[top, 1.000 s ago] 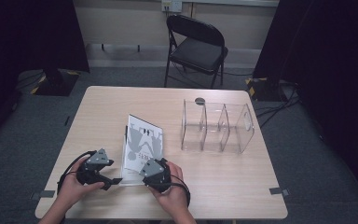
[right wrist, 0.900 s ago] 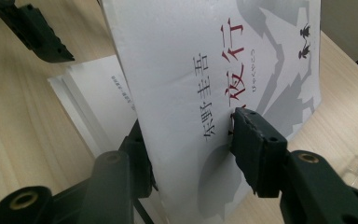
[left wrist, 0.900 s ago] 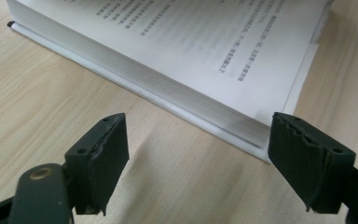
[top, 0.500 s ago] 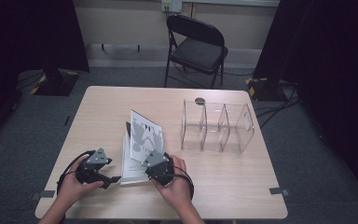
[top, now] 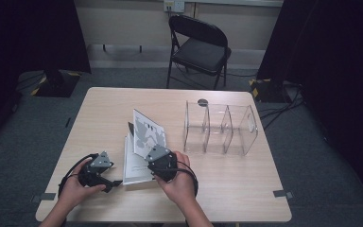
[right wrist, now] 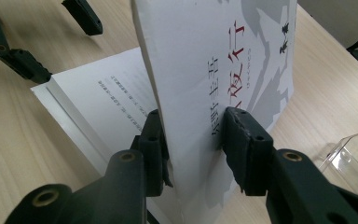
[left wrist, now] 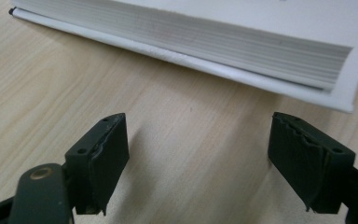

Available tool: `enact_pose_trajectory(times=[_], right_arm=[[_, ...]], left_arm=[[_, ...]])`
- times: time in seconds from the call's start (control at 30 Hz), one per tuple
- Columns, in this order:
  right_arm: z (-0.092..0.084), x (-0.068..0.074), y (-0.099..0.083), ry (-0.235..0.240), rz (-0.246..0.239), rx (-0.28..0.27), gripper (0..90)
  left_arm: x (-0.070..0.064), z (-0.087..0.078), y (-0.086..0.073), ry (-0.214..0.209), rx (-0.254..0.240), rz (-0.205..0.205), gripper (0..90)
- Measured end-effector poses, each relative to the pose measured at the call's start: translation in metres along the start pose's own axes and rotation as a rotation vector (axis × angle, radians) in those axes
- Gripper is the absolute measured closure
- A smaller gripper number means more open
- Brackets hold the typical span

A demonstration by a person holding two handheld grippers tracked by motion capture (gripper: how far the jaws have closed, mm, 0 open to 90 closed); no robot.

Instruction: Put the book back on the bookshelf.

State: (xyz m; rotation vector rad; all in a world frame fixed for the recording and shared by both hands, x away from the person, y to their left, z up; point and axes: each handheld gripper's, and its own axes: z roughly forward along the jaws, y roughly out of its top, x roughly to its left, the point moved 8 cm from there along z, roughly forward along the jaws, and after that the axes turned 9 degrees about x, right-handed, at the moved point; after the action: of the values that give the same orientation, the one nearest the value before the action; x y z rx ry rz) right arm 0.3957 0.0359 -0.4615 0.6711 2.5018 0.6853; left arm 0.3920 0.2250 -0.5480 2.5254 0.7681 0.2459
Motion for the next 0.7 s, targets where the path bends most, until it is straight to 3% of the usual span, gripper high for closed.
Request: enact_pose_trajectory(times=[0.3,0.5,0.7], right_arm=[[-0.005,-0.005,0.003,0.019,0.014,0.030,61.1],[-0.013,-0.012,0.013,0.038,0.016,0.048,62.3],[-0.019,-0.016,0.022,0.059,0.021,0.088,62.9]], left_arm=[[0.003,0.005,0.005,0.006,-0.020,-0.026,19.1],[0.001,0.011,0.012,-0.014,-0.045,-0.045,17.5],[0.000,0.014,0.017,0.006,-0.050,-0.044,15.7]])
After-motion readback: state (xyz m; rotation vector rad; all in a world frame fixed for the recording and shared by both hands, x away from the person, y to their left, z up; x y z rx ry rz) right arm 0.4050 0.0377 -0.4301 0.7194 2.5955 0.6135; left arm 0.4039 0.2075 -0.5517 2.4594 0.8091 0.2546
